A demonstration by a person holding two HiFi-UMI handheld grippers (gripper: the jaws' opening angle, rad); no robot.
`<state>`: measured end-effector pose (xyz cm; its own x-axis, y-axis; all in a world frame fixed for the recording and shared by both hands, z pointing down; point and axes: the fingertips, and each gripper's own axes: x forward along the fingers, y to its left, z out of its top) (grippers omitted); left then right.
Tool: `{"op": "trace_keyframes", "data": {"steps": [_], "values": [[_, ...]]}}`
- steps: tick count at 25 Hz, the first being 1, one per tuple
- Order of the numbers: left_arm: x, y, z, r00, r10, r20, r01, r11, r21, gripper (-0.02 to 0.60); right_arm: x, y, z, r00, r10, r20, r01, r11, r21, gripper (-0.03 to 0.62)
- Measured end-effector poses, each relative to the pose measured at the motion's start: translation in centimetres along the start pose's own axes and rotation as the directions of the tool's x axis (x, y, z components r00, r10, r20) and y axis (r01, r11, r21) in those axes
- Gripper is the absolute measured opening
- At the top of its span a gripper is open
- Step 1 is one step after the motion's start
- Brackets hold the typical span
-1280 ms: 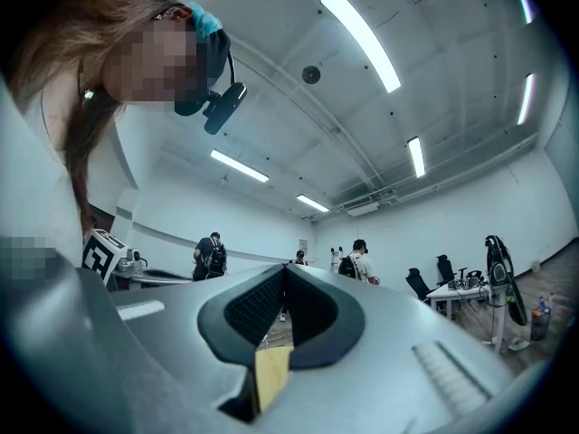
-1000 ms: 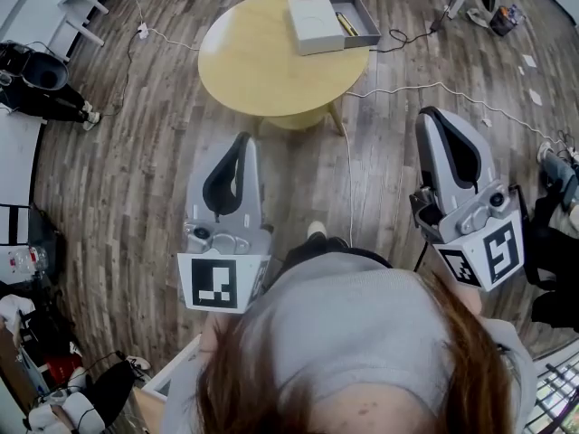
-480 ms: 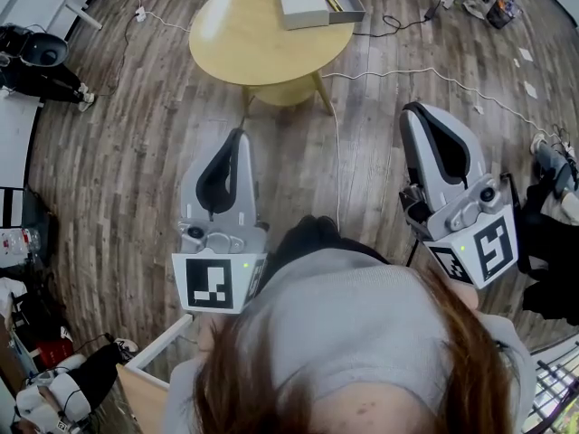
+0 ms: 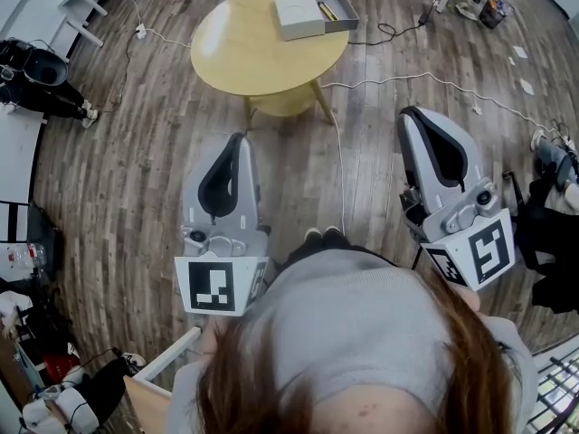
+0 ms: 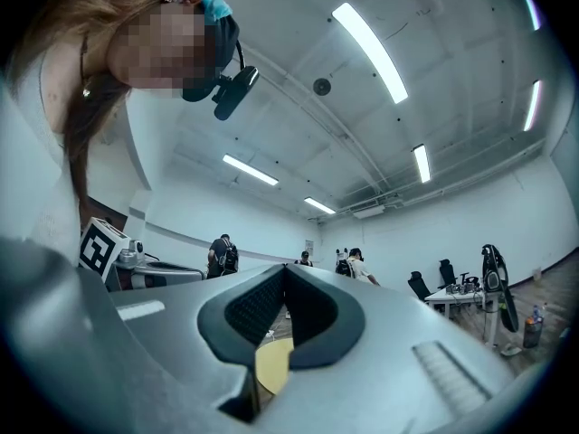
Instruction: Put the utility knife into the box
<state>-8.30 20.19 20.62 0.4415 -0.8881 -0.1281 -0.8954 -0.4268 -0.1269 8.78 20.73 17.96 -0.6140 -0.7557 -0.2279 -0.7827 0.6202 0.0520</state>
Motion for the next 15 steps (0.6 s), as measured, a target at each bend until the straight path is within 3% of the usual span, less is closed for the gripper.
{"op": "trace_keyframes", "data": {"steps": [15], "values": [[-0.33, -0.06, 0.18, 1.0, -0.002, 0.003, 0.002, 1.0, -0.006, -0.006, 0.43, 0.44, -0.84, 0.999, 0.009, -0.036, -0.009, 1.0, 0.01, 0.005]]}}
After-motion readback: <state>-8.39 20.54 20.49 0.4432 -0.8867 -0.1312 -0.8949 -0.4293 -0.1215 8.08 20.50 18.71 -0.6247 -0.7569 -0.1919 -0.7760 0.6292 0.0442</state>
